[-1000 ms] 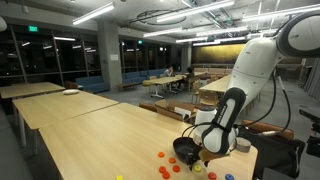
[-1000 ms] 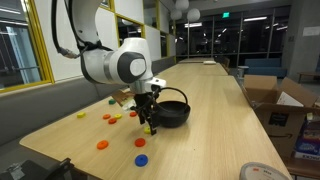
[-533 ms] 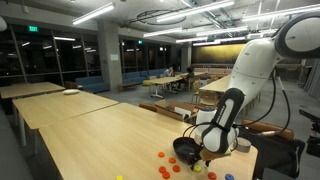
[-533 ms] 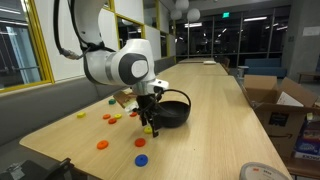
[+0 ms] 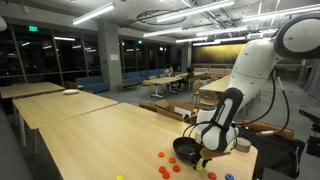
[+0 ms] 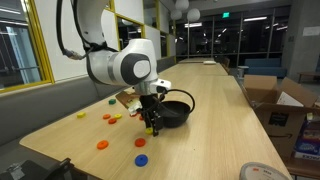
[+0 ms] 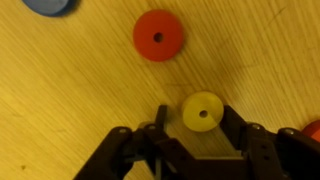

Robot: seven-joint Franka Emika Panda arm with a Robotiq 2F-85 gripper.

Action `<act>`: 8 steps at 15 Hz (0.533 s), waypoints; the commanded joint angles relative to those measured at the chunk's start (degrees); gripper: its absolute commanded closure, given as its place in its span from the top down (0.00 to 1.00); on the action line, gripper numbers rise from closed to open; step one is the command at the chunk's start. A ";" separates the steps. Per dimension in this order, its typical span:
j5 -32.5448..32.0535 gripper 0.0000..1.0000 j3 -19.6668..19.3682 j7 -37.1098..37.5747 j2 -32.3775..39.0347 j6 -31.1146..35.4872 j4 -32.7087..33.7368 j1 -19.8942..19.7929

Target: Put a round yellow block and two round orange blocks in the bowl then put the last round yellow block in the bowl

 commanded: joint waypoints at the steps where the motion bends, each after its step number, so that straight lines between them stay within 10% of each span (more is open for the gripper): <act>1: 1.68 0.27 0.52 -2.11 0.50 1.21 0.76 -0.64; 8: 1.58 0.18 0.62 -4.16 -7.37 -3.69 -1.77 -1.96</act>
